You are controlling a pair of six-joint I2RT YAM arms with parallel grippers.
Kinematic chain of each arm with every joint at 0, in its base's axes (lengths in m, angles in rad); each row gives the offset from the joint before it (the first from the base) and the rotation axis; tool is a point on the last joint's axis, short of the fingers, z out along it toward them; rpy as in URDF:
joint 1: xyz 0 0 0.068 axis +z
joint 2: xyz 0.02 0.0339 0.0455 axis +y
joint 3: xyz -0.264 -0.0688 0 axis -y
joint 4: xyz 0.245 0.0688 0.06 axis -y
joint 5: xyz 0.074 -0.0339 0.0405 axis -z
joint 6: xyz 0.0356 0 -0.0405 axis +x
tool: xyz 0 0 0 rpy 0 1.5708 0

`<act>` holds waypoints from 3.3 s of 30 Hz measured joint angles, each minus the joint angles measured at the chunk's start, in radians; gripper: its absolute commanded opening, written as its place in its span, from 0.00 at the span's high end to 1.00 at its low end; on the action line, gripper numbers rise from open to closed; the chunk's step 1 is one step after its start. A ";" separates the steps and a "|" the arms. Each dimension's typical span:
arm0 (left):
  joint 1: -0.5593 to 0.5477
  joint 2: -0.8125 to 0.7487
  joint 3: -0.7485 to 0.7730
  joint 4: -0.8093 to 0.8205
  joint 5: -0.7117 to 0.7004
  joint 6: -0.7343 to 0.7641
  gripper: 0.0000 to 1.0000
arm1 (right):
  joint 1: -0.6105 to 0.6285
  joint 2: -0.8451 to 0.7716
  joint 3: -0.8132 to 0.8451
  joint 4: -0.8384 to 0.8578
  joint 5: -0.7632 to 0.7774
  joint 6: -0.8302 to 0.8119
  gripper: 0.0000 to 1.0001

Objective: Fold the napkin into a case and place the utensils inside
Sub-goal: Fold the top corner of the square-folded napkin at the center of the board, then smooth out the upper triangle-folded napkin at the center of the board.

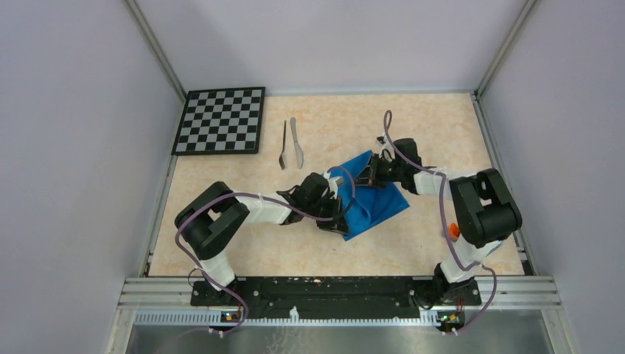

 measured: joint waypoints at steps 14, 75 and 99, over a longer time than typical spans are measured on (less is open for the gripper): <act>0.004 -0.428 -0.228 0.010 -0.209 -0.064 0.54 | 0.119 0.225 0.188 0.101 -0.046 0.138 1.00; 0.315 -0.037 0.234 -0.191 -0.163 0.033 0.96 | -0.074 0.237 0.299 0.126 -0.148 0.151 0.83; 0.396 0.166 0.261 -0.135 -0.135 0.100 1.00 | -0.077 0.371 0.337 0.107 -0.138 0.128 0.75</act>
